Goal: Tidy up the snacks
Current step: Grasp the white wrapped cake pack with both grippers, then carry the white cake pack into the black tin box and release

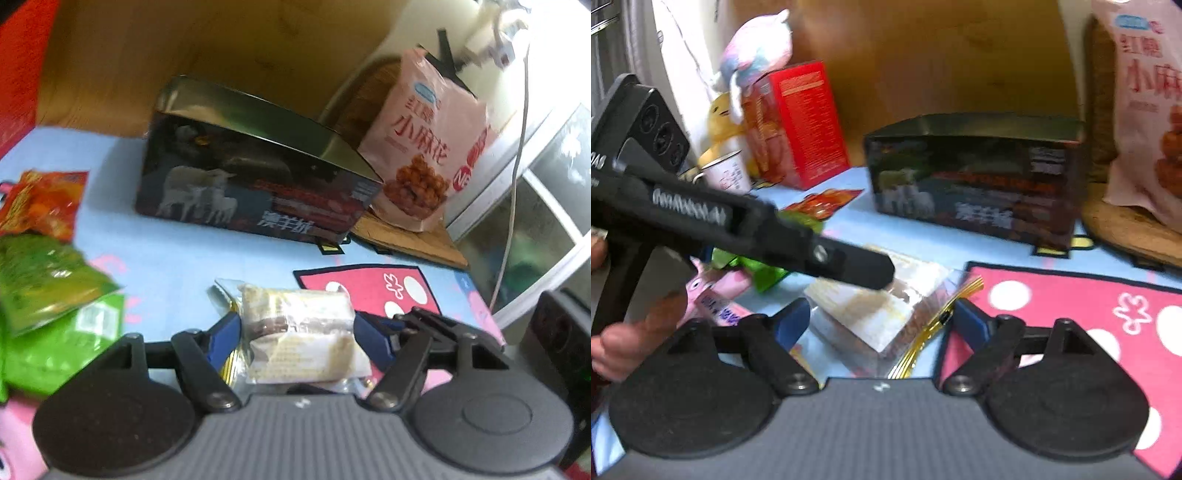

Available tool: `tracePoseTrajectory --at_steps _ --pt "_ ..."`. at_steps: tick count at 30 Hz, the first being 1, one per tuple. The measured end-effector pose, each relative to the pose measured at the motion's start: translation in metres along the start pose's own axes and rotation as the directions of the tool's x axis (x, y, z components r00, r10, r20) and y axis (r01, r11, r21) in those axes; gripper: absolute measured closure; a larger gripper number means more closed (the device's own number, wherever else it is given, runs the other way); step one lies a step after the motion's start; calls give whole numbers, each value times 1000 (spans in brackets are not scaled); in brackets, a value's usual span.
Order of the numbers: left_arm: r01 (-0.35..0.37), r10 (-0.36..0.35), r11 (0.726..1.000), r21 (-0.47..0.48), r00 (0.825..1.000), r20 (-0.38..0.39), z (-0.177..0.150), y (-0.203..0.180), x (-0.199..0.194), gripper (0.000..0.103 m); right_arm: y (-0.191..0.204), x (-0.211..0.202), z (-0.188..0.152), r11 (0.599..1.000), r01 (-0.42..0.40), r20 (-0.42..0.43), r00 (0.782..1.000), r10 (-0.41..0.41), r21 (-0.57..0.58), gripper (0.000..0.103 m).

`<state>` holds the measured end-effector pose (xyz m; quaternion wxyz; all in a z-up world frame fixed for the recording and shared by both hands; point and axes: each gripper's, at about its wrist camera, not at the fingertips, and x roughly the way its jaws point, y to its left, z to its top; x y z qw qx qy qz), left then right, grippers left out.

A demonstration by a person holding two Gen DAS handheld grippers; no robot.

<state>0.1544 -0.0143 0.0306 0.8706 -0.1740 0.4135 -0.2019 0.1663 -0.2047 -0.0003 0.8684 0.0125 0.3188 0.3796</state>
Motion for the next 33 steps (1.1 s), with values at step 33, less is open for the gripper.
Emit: tracePoseTrajectory --at_steps 33 --pt "66 -66 998 8 979 193 66 -4 -40 42 13 -11 49 984 116 258 963 -79 -132 44"
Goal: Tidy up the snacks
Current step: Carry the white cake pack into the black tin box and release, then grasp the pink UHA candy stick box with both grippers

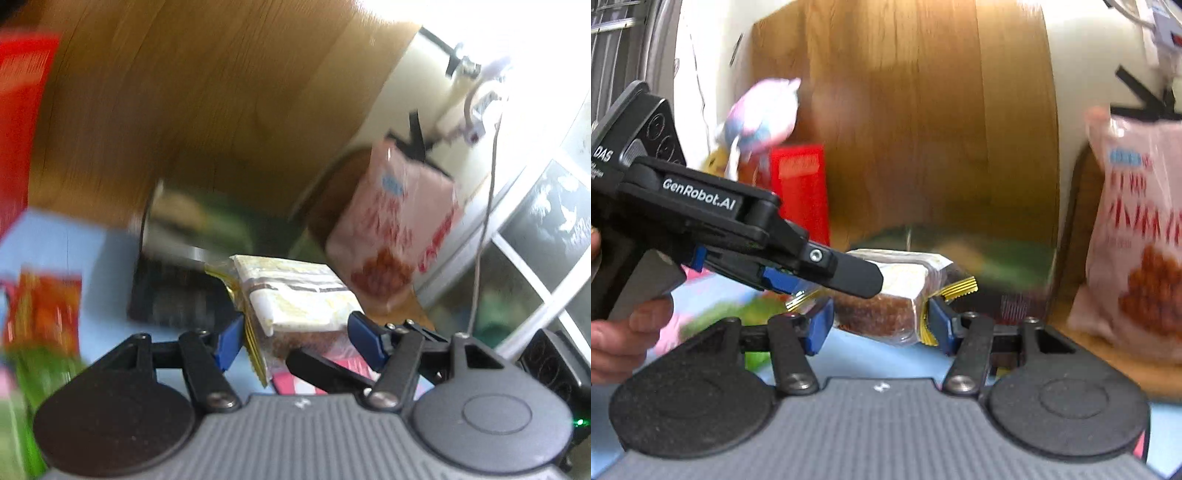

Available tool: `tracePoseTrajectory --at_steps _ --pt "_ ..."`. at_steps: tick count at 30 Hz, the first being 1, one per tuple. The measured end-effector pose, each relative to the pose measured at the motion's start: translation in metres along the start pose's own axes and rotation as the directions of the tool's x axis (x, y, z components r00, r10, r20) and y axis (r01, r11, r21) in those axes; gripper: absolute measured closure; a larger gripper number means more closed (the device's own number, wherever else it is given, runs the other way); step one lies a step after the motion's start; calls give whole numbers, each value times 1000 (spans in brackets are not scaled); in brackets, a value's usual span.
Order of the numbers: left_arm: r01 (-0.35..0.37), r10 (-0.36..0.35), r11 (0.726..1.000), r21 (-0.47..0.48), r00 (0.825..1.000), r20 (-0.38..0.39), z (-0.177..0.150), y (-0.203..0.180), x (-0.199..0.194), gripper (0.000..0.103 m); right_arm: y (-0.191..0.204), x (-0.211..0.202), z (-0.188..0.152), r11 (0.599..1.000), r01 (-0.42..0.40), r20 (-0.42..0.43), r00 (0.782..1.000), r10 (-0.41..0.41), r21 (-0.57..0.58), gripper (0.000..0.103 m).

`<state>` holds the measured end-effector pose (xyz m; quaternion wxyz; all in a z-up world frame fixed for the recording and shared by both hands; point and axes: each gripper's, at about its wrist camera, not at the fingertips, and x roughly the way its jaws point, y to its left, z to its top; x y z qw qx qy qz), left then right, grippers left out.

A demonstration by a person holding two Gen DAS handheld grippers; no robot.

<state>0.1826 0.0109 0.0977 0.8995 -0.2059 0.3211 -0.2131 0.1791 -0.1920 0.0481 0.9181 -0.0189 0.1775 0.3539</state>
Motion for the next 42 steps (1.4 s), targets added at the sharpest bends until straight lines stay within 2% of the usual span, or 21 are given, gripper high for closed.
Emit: tracePoseTrajectory --at_steps 5,10,11,14,15,21,24,26,31,34,37,39,42 --pt "-37 38 999 -22 999 22 34 13 31 42 -26 36 29 999 15 30 999 -16 42 46" --pt "-87 86 994 -72 996 -14 37 34 65 42 -43 70 30 996 42 -8 999 -42 84 46" --pt "-96 97 993 -69 995 0 36 35 67 42 -44 75 28 995 48 -22 999 -47 82 44" --pt "-114 115 992 -51 993 24 35 37 64 38 -43 80 24 992 95 -22 995 -93 79 28" --pt "-114 116 992 -51 993 34 34 38 61 38 -44 78 24 991 103 -11 995 -102 81 25" --pt "-62 69 995 -83 994 87 22 40 16 38 -42 42 20 985 103 39 993 -110 139 25" --pt "-32 41 996 -81 993 109 4 40 -17 38 -32 17 9 984 63 41 997 -71 169 24" --pt "-37 47 996 -85 991 122 -14 42 -40 38 -22 -1 -3 984 29 26 999 -34 176 24" --pt "-39 58 987 -154 991 122 -58 60 -88 38 9 -43 -32 984 -42 -36 998 49 171 24" --pt "-74 94 983 -167 989 116 -86 68 -110 38 30 -59 -41 986 -69 -53 996 77 149 24" --pt "-84 113 971 -224 986 119 -108 81 -130 38 53 -68 -40 989 -105 -38 993 110 103 24" --pt "-90 122 963 -253 986 114 -120 89 -140 38 69 -74 -37 984 -156 -28 987 159 87 24" --pt "-101 130 958 -267 987 92 -131 96 -146 38 95 -70 -38 962 -263 -60 962 267 68 24"
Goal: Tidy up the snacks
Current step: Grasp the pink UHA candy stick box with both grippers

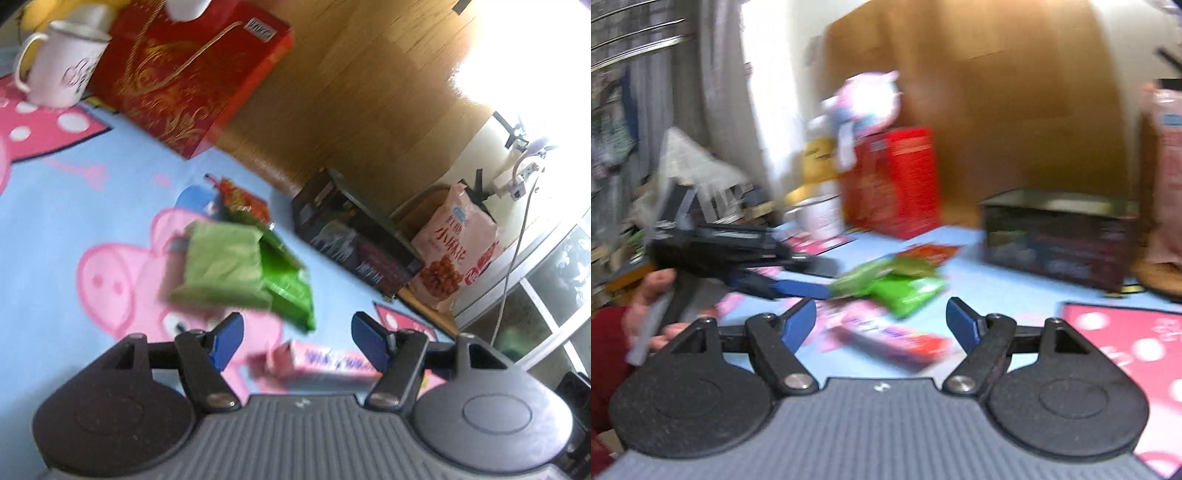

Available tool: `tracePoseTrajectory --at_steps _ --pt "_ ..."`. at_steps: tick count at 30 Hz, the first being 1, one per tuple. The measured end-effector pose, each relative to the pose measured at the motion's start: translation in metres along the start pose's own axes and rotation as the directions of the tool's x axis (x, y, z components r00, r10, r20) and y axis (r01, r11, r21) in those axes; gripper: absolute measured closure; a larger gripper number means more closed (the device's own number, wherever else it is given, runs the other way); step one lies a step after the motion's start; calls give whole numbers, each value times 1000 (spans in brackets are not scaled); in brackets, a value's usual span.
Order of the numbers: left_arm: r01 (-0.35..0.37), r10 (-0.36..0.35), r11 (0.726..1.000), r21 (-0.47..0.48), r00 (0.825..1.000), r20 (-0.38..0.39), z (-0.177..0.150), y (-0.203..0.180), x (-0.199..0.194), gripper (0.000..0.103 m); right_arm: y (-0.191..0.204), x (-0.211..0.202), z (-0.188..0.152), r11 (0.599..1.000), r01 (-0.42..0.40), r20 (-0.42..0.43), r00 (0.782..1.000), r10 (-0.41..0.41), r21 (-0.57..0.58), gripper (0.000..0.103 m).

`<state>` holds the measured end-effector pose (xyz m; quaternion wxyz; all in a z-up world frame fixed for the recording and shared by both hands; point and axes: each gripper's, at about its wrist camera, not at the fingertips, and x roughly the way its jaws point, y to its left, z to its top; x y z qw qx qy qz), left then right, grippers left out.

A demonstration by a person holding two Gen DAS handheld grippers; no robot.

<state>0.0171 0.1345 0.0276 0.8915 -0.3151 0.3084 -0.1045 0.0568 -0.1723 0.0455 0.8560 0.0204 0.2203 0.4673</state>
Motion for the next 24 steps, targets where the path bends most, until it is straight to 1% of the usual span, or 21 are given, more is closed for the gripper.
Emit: tracePoseTrajectory --at_steps 1,3,6,7,9,11,14,17,20,21,23,24 --pt "3 -3 1000 -2 1000 -4 -2 1 -1 38 6 6 -3 1000 -16 -22 1000 15 -9 25" --pt "19 -19 1000 -2 1000 -11 -4 2 -1 38 14 18 -8 1000 -9 -69 998 7 -27 25" --pt "25 -24 1000 16 999 -28 -7 -2 4 38 15 37 -17 997 67 -138 988 -72 -43 25" --pt "22 -22 1000 21 999 -33 -8 -3 6 38 15 39 -18 994 88 -136 986 -96 -61 25" --pt "21 -20 1000 16 999 -45 -10 -2 11 38 17 42 -19 981 158 -134 976 -172 -112 25" --pt "26 -25 1000 10 998 -56 -11 -2 17 38 15 46 -19 971 197 -145 966 -216 -135 24" --pt "25 -24 999 26 998 -63 -13 -6 22 38 10 49 -18 963 214 -146 960 -238 -165 24" --pt "25 -22 999 35 998 -66 -14 -8 25 38 9 59 -18 946 229 -155 951 -267 -229 24" --pt "21 -18 999 42 997 -71 -14 -11 26 39 10 67 -18 930 230 -194 937 -292 -287 25" --pt "21 -17 999 44 997 -73 -14 -12 27 41 11 70 -17 930 220 -210 934 -288 -295 29" --pt "18 -13 998 52 996 -83 -15 -14 29 45 3 73 -12 953 185 -254 936 -246 -239 31" --pt "10 -5 998 61 997 -82 -15 -15 30 48 -2 75 -10 961 170 -270 936 -227 -216 35"
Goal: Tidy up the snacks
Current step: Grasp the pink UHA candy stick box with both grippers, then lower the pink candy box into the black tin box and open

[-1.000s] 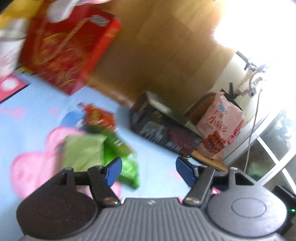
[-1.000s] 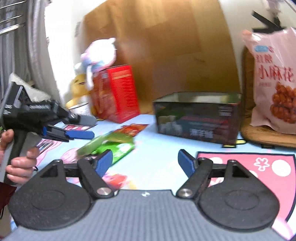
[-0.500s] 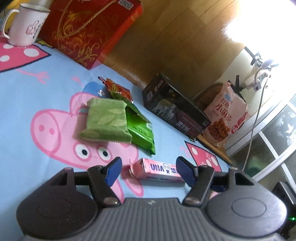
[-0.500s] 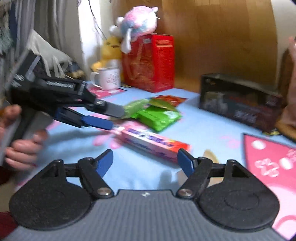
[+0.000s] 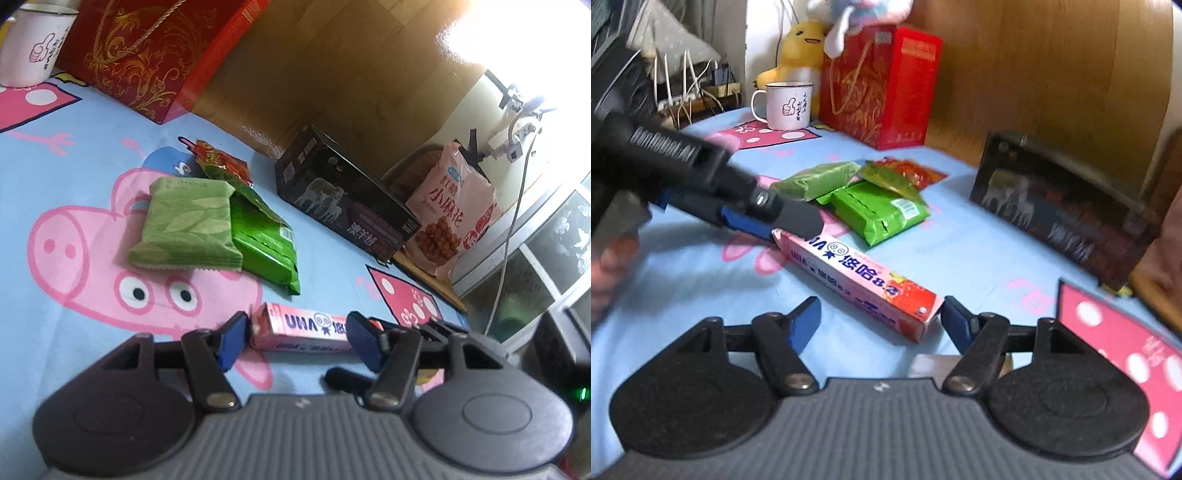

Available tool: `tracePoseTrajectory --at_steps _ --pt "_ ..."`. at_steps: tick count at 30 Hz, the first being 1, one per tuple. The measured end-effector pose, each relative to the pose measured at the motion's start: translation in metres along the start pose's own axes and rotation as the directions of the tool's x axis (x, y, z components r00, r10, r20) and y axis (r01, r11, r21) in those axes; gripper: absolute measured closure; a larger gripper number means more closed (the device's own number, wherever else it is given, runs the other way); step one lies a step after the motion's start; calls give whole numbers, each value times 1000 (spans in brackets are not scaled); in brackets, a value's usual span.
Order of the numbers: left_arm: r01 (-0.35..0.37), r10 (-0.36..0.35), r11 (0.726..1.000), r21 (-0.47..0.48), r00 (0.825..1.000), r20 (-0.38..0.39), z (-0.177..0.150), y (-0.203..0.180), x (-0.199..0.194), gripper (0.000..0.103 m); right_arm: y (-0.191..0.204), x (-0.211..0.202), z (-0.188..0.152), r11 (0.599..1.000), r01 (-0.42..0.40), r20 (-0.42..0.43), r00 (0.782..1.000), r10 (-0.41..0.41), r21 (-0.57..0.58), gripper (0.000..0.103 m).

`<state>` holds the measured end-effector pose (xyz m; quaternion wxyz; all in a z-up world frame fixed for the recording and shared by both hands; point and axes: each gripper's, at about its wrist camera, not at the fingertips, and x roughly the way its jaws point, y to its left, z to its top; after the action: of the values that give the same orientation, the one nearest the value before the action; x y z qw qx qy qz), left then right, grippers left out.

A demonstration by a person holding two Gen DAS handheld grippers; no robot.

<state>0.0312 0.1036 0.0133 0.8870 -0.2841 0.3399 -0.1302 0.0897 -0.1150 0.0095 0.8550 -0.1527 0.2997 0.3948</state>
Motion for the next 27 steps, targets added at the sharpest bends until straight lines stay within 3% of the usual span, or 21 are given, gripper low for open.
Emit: tracePoseTrajectory --at_steps 2,3,6,11,21,27 --pt "-22 22 1000 19 1000 2 -1 -4 1 50 -10 2 2 999 -17 -4 1000 17 45 49" --pt "-29 29 999 22 1000 3 -1 -6 2 50 -14 1 1 998 -16 1 1000 16 62 51" --pt "-23 23 1000 7 1000 8 3 -10 5 50 -20 -5 -2 995 -31 20 999 29 96 52" --pt "-8 5 999 51 999 54 19 -30 8 50 -22 -21 4 997 24 102 994 -32 76 51" --pt "5 -26 985 173 993 116 80 -80 43 50 -71 -31 34 987 116 216 967 -138 112 52" --pt "-1 -25 982 189 990 139 124 -93 78 50 -105 -20 57 979 158 263 946 -188 130 51"
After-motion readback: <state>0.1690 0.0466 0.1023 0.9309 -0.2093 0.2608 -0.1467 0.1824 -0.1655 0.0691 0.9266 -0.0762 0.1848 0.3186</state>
